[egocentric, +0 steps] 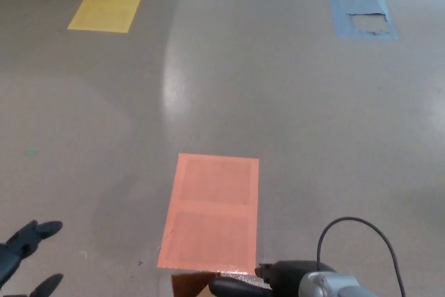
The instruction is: An air pump is kept on top of a storage box on the floor and the robot uses its right hand to press down on the handle of the pump to compress it
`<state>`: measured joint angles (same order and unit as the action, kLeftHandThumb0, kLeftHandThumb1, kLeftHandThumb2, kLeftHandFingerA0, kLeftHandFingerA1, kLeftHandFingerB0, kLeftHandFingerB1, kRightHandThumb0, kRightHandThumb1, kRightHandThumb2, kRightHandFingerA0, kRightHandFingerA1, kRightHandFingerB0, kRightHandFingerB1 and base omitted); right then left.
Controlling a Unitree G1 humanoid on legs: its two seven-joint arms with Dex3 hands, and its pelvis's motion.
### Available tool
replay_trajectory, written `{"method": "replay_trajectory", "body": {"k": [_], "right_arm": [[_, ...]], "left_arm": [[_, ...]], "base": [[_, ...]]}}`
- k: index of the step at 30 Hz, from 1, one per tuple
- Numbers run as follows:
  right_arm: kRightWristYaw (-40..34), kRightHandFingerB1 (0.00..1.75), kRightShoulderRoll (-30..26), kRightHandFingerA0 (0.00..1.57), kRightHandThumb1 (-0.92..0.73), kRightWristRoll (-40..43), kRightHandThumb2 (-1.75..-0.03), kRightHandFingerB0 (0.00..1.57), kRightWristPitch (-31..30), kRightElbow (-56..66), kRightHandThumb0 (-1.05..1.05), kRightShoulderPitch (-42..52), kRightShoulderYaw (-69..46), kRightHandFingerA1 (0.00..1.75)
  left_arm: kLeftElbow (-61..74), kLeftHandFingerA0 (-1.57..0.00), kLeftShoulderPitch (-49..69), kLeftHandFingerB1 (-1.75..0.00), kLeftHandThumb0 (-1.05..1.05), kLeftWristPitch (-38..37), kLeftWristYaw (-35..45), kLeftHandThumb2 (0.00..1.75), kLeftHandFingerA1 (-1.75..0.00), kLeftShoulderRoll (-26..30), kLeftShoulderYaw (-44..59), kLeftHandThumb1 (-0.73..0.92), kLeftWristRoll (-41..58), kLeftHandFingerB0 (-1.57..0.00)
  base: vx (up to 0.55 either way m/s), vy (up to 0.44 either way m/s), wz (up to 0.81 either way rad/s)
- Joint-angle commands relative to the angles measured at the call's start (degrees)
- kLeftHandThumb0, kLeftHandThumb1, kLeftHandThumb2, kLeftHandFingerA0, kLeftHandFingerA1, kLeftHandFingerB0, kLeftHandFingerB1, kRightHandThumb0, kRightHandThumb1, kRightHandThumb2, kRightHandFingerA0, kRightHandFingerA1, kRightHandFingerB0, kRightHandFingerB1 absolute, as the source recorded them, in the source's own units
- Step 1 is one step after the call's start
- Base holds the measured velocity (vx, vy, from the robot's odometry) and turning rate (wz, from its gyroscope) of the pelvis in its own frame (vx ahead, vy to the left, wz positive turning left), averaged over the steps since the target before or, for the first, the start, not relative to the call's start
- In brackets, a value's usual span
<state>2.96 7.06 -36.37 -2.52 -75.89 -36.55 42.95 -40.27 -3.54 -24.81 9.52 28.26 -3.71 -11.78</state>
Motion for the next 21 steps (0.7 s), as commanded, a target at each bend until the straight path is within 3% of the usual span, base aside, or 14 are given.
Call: {"method": "replay_trajectory", "body": {"k": [1, 4, 5, 8, 12, 13, 14, 15, 16, 19, 20, 21], "right_arm": [[-3.1, 0.13, 0.1, 0.03, -0.81, -1.6, -1.14, 0.02, -1.4, -1.8, -0.92, -0.3, -0.6, 0.16], [-3.2, 0.12, 0.7, 0.04, -0.82, -1.8, -1.15, 0.04, -1.9, -2.1, -0.95, -1.4, -1.0, 0.15], [-3.2, 0.13, 0.8, 0.05, -0.82, -1.9, -1.16, 0.04, -2.0, -2.2, -0.95, -1.6, -1.1, 0.15], [-3.1, 0.13, 1.2, 0.0, -0.81, -2.0, -1.15, 0.0, -2.1, -2.2, -0.91, -2.2, -1.6, 0.15], [-4.1, 0.13, 1.8, 0.0, -0.82, -2.5, -1.17, 0.0, -1.9, -2.4, -0.92, -1.8, -1.7, 0.14], [-4.2, 0.12, 1.8, 0.05, -0.83, -2.7, -1.17, 0.05, -2.0, -2.5, -0.96, -1.5, -1.7, 0.13], [-4.4, 0.12, 1.8, 0.05, -0.83, -2.7, -1.17, 0.05, -2.1, -2.6, -0.96, -1.1, -1.7, 0.13], [-4.3, 0.12, 1.8, 0.04, -0.83, -2.7, -1.17, 0.04, -2.2, -2.7, -0.95, -1.0, -1.8, 0.14], [-4.3, 0.13, 1.8, 0.06, -0.83, -2.8, -1.17, 0.05, -2.3, -2.9, -0.95, -1.0, -1.9, 0.15], [-4.4, 0.14, 1.9, 0.06, -0.82, -2.7, -1.16, 0.06, -2.3, -3.0, -0.94, -1.1, -2.1, 0.16], [-4.2, 0.12, 1.7, 0.05, -0.83, -2.6, -1.16, 0.05, -2.2, -2.9, -0.95, -1.5, -2.3, 0.14], [-3.7, 0.12, 1.2, 0.0, -0.82, -2.5, -1.18, 0.0, -2.1, -2.9, -0.92, -2.6, -2.6, 0.14]], "left_arm": [[4.0, -0.01, 1.7, -0.48, -0.32, 2.1, -0.2, 1.13, -0.5, -0.1, 0.9, 0.63, 0.4, 0.0], [4.9, 0.0, 1.1, -0.48, -0.32, 2.4, 0.2, 1.13, -0.49, 0.1, 1.2, 0.63, 0.5, 0.0], [5.3, -0.04, 1.0, -0.39, -0.63, 2.7, 0.2, 0.98, -0.43, 0.1, 1.1, 0.66, 0.3, 0.0], [5.8, 0.0, 0.4, -0.38, -0.62, 3.3, 0.8, 0.95, -0.41, 0.1, 0.9, 0.63, 0.2, -0.06], [7.0, -0.05, 0.4, -0.39, -0.64, 4.4, 0.9, 0.95, -0.44, -0.1, 0.8, 0.63, -0.1, -0.02], [7.1, -0.12, 0.5, -0.27, -0.57, 4.1, 0.8, 0.66, -0.32, -0.1, 0.8, 0.87, -0.1, -0.11], [7.3, -0.12, 0.7, -0.27, -0.57, 3.8, 0.7, 0.66, -0.32, -0.1, 0.8, 0.87, -0.1, -0.11], [7.2, -0.01, 0.5, -0.48, -0.32, 3.7, 0.6, 1.13, -0.5, 0.0, 0.9, 0.63, -0.2, 0.0], [7.2, -0.03, 0.3, -0.4, -0.6, 3.9, 0.7, 0.96, -0.44, 0.2, 1.0, 0.63, 0.0, -0.02], [7.2, -0.04, -0.1, -0.4, -0.6, 4.2, 0.8, 0.97, -0.44, 0.6, 1.3, 0.63, 0.0, -0.02], [7.3, -0.14, -0.6, -0.27, -0.61, 4.9, 1.1, 0.67, -0.32, 0.9, 1.5, 0.88, 0.1, -0.11], [6.9, 0.0, -1.5, -0.48, -0.32, 5.3, 1.3, 1.13, -0.49, 1.1, 1.6, 0.63, 0.1, 0.0]], "base": [[0.0, 0.0, 0.0], [0.0, 0.0, 0.0], [0.0, 0.0, 0.0], [0.0, 0.0, 0.0], [0.0, 0.0, 0.0], [0.0, 0.0, 0.0], [0.0, 0.0, 0.0], [0.0, 0.0, 0.0], [0.0, 0.0, 0.0], [0.0, 0.0, 0.0], [0.0, 0.0, 0.0], [0.0, 0.0, 0.0]]}}
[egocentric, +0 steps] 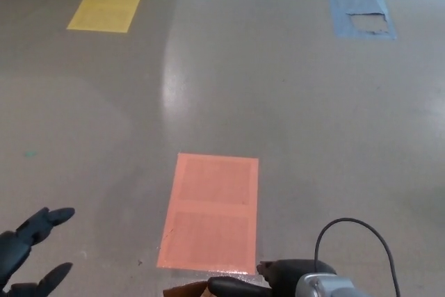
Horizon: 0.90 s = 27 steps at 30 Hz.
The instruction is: An air pump is kept on top of a storage box on the floor and the robot uses its right hand to press down on the handle of the pump to compress it
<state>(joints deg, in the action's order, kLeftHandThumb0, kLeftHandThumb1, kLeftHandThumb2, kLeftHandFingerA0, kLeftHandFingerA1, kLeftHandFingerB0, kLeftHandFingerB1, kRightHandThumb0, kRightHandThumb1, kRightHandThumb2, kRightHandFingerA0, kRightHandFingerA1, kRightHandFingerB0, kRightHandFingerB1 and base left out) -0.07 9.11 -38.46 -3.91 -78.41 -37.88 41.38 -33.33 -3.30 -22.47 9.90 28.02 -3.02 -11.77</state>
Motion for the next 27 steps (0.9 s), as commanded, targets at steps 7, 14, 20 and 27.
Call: {"method": "replay_trajectory", "body": {"k": [7, 14, 20, 27], "right_arm": [[-0.4, 0.09, -4.6, 0.0, -0.86, 1.9, -1.2, 0.0, 4.1, 2.4, -0.94, -7.9, -5.7, 0.11], [6.6, 0.03, -10.9, 0.0, -0.84, 8.4, -1.19, 0.0, 10.9, 14.4, -0.97, -12.7, -15.2, 0.06], [20.4, 0.06, -16.6, 0.0, -0.76, 20.5, -1.12, 0.0, 10.0, 37.4, -0.94, -11.4, -25.4, 0.11], [33.2, 0.11, -19.5, 0.0, -0.69, 33.1, -1.09, 0.0, -3.4, 63.8, -0.87, -8.1, -32.1, 0.15]], "left_arm": [[-3.0, -0.13, -5.3, -0.27, -0.58, 2.2, 1.5, 0.66, -0.3, 2.1, 1.4, 0.85, 0.2, -0.11], [-4.3, -0.13, -5.9, -0.26, -0.56, 2.4, 2.1, 0.65, -0.3, 2.7, 1.7, 0.84, 0.1, -0.09], [-4.9, -0.14, -6.2, -0.26, -0.6, 3.1, 2.0, 0.67, -0.31, 2.7, 1.2, 0.84, -0.7, -0.09], [-5.7, -0.05, -6.6, -0.38, -0.6, 3.4, 2.0, 0.93, -0.44, 2.4, 0.8, 0.6, -0.9, 0.0]], "base": [[0.0, 0.0, 0.0], [0.0, 0.0, 0.0], [0.0, 0.0, 0.0], [0.0, 0.0, 0.0]]}}
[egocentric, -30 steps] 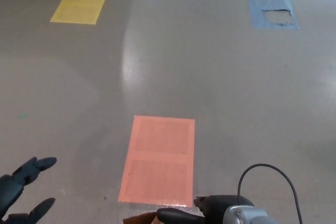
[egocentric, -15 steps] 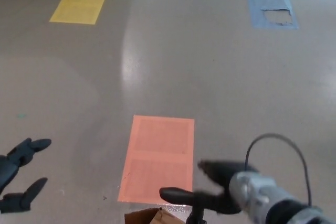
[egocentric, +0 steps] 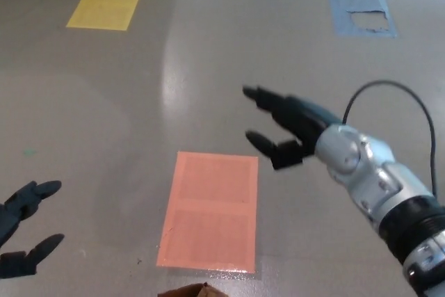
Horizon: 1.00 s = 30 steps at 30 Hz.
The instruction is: An air pump is kept on top of a storage box on the floor and the robot uses its right hand to press down on the handle of the pump to compress it
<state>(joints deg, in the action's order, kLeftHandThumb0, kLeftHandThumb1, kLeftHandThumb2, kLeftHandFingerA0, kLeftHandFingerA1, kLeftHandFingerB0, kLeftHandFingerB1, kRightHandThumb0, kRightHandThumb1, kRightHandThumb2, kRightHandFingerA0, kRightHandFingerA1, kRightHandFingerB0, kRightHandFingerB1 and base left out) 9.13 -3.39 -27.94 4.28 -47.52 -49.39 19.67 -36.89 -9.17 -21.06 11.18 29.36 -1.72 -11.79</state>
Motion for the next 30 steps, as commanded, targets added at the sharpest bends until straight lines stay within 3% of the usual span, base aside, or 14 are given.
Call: {"method": "replay_trajectory", "body": {"k": [1, 4, 5, 6, 7, 8, 11, 17, 22, 25, 26, 27, 28, 30], "right_arm": [[23.8, 0.04, -8.5, 0.0, -0.77, 22.4, -1.12, 0.0, -11.7, 37.3, -0.95, 4.1, -11.1, 0.09], [23.3, 0.07, -11.8, 0.0, -0.77, 24.0, -1.12, 0.0, -9.4, 45.4, -0.91, 6.4, -14.0, 0.09], [23.3, 0.07, -13.7, 0.0, -0.77, 25.7, -1.12, 0.0, -8.9, 49.7, -0.91, 7.5, -16.4, 0.09], [23.3, 0.07, -14.0, 0.0, -0.77, 26.0, -1.12, 0.0, -9.1, 50.5, -0.91, 7.7, -16.9, 0.09], [22.6, 0.08, -16.8, 0.0, -0.78, 26.8, -1.11, 0.0, -10.7, 57.6, -0.91, 10.3, -21.2, 0.1], [22.4, 0.08, -19.0, 0.0, -0.78, 28.0, -1.11, 0.0, -11.2, 62.3, -0.91, 11.8, -24.8, 0.09], [21.7, 0.14, -23.8, 0.0, -0.77, 32.4, -1.12, 0.0, -6.5, 71.0, -0.84, 18.9, -36.4, 0.2], [20.3, 0.14, -23.9, 0.07, -0.76, 38.9, -1.1, 0.07, -5.6, 80.4, -0.91, 32.5, -52.2, 0.19], [11.9, 0.32, -13.7, 0.1, -0.74, 46.2, -1.09, 0.0, 11.0, 78.7, -0.83, 46.0, -55.8, 0.45], [8.8, 0.32, -8.7, 0.13, -0.74, 46.7, -1.09, 0.0, 14.4, 80.8, -0.84, 51.8, -54.9, 0.47], [8.3, 0.33, -7.5, 0.04, -0.72, 46.6, -1.09, 0.02, 16.3, 80.6, -0.76, 53.1, -53.9, 0.44], [7.8, 0.48, -5.8, 0.0, -0.53, 46.8, -1.1, 0.0, 18.3, 80.0, -0.35, 54.6, -52.4, 0.49], [6.9, 0.47, -3.1, 0.0, -0.53, 46.5, -1.1, 0.0, 20.9, 78.7, -0.35, 56.5, -50.0, 0.48], [6.0, 0.48, -1.0, 0.0, -0.55, 45.1, -1.11, 0.0, 22.1, 77.3, -0.35, 57.6, -47.7, 0.48]], "left_arm": [[-2.4, -0.05, -0.8, -0.39, -0.58, 1.9, 0.7, 0.95, -0.44, 0.9, -0.3, 0.61, -0.6, 0.0], [-2.4, 0.0, -0.5, -0.48, -0.32, 1.9, 0.2, 1.12, -0.49, 1.0, -0.3, 0.62, -0.9, 0.0], [-2.8, -0.14, -0.9, -0.26, -0.59, 2.0, 0.2, 0.67, -0.3, 1.3, -0.3, 0.85, -1.1, -0.1], [-2.9, -0.14, -1.0, -0.26, -0.59, 2.0, 0.2, 0.67, -0.3, 1.3, -0.2, 0.85, -1.0, -0.1], [-3.8, -0.06, -1.7, -0.39, -0.59, 1.9, 0.4, 0.96, -0.44, 1.6, -0.2, 0.62, -1.0, 0.0], [-4.7, 0.0, -2.7, -0.48, -0.32, 1.5, 0.1, 1.12, -0.49, 1.9, -0.3, 0.62, -1.4, 0.0], [-5.7, 0.0, -3.4, -0.48, -0.32, 1.7, 0.4, 1.11, -0.49, 1.9, -0.4, 0.61, -1.4, 0.0], [-7.4, -0.04, -4.2, -0.38, -0.59, 1.2, 0.0, 0.95, -0.43, 1.2, -0.7, 0.62, -1.5, 0.0], [-8.2, 0.0, -4.4, -0.37, -0.58, 0.4, 0.7, 0.93, -0.39, 0.9, -0.5, 0.61, -0.6, 0.0], [-8.3, 0.0, -4.2, -0.37, -0.59, 0.4, 0.7, 0.93, -0.4, -0.2, -0.5, 0.61, -0.2, 0.0], [-8.8, -0.13, -4.7, -0.26, -0.55, -0.1, 0.2, 0.65, -0.3, -0.2, -0.6, 0.84, -0.4, -0.1], [-8.6, 0.0, -4.0, -0.48, -0.32, -0.5, -0.1, 1.12, -0.49, -0.1, -0.4, 0.62, -0.5, 0.0], [-8.1, -0.04, -2.7, -0.4, -0.56, -0.9, -0.4, 0.95, -0.42, 0.3, -0.2, 0.66, -0.4, -0.02], [-7.8, -0.03, -1.8, -0.39, -0.59, -1.0, -0.4, 0.95, -0.43, 0.6, 0.0, 0.62, -0.3, 0.0]], "base": [[0.0, 0.0, 0.0], [0.0, 0.0, 0.0], [0.0, 0.0, 0.0], [0.0, 0.0, 0.0], [0.0, 0.0, 0.0], [0.0, 0.0, 0.0], [0.0, 0.0, 0.0], [0.0, 0.0, 0.0], [0.0, 0.0, 0.0], [0.0, 0.0, 0.0], [0.0, 0.0, 0.0], [0.0, 0.0, 0.0], [0.0, 0.0, 0.0], [0.0, 0.0, 0.0]]}}
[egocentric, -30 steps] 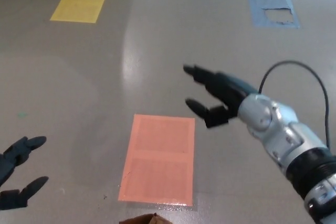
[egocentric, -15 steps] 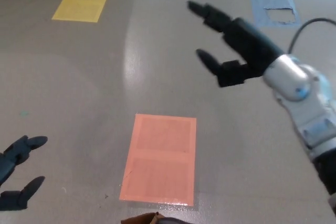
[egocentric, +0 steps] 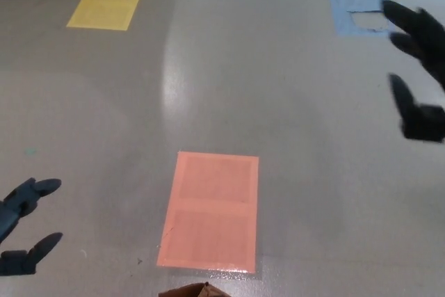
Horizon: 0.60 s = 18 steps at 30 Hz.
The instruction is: An air pump is kept on top of a storage box on the floor and the robot uses its right hand to press down on the handle of the pump to compress it
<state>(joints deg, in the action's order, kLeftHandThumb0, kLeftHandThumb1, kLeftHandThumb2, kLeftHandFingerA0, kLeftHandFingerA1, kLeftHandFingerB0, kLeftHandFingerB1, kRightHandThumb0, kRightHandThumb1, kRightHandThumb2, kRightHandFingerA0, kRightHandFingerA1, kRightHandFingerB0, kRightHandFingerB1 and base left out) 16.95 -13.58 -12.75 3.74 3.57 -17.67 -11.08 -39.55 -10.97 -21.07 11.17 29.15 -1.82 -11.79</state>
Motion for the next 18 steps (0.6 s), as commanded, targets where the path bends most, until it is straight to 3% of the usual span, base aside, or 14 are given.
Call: {"method": "replay_trajectory", "body": {"k": [1, 5, 7, 9, 14, 15, 18], "right_arm": [[-2.8, 0.48, 10.5, 0.0, -0.56, 27.7, -1.11, 0.0, 23.0, 23.8, -0.35, 26.0, -15.0, 0.49], [-7.4, 0.48, 14.1, 0.0, -0.55, 17.4, -1.11, 0.0, 22.7, 17.9, -0.36, 27.7, -11.8, 0.49], [-7.3, 0.47, 14.8, 0.01, -0.52, 15.5, -1.09, 0.0, 21.5, 9.0, -0.37, 27.0, -10.4, 0.49], [-8.3, 0.47, 14.8, 0.01, -0.59, 12.6, -1.12, 0.0, 20.9, 1.7, -0.35, 24.8, -9.2, 0.49], [-10.5, 0.47, 13.6, 0.01, -0.56, 7.9, -1.09, 0.0, 19.9, -11.4, -0.36, 21.3, -7.5, 0.48], [-11.3, 0.38, 11.0, 0.04, -0.68, 5.2, -0.99, 0.02, 15.1, -18.3, -0.77, 18.2, -6.6, 0.41], [-10.7, 0.36, 8.2, 0.02, -0.66, 4.3, -0.98, 0.05, 12.6, -26.3, -0.67, 15.0, -5.8, 0.42]], "left_arm": [[-4.9, -0.03, 0.4, -0.39, -0.58, -0.9, -0.3, 0.95, -0.43, 0.8, 0.1, 0.61, -0.2, -0.02], [-4.1, -0.01, 2.2, -0.38, -0.61, -0.8, 0.0, 0.95, -0.42, 0.5, -0.3, 0.62, -0.4, 0.0], [-4.3, -0.04, 2.9, -0.4, -0.59, -1.4, -0.3, 0.95, -0.43, 0.5, -0.6, 0.62, -0.8, -0.01], [-5.0, -0.02, 2.4, -0.37, -0.62, -1.2, -0.3, 0.95, -0.42, 0.5, -0.4, 0.64, -0.5, 0.0], [-6.3, -0.03, 1.9, -0.39, -0.6, -1.3, -0.1, 0.95, -0.43, 0.6, 0.1, 0.62, 0.1, 0.0], [-6.4, 0.0, 1.8, -0.38, -0.64, -1.5, -0.1, 0.93, -0.4, 0.5, 0.3, 0.62, 0.3, 0.0], [-5.9, -0.02, 2.5, -0.38, -0.64, -1.6, -0.6, 0.93, -0.42, 0.4, 0.2, 0.62, 0.1, 0.0]], "base": [[0.0, 0.0, 0.0], [0.0, 0.0, 0.0], [0.0, 0.0, 0.0], [0.0, 0.0, 0.0], [0.0, 0.0, 0.0], [0.0, 0.0, 0.0], [0.0, 0.0, 0.0]]}}
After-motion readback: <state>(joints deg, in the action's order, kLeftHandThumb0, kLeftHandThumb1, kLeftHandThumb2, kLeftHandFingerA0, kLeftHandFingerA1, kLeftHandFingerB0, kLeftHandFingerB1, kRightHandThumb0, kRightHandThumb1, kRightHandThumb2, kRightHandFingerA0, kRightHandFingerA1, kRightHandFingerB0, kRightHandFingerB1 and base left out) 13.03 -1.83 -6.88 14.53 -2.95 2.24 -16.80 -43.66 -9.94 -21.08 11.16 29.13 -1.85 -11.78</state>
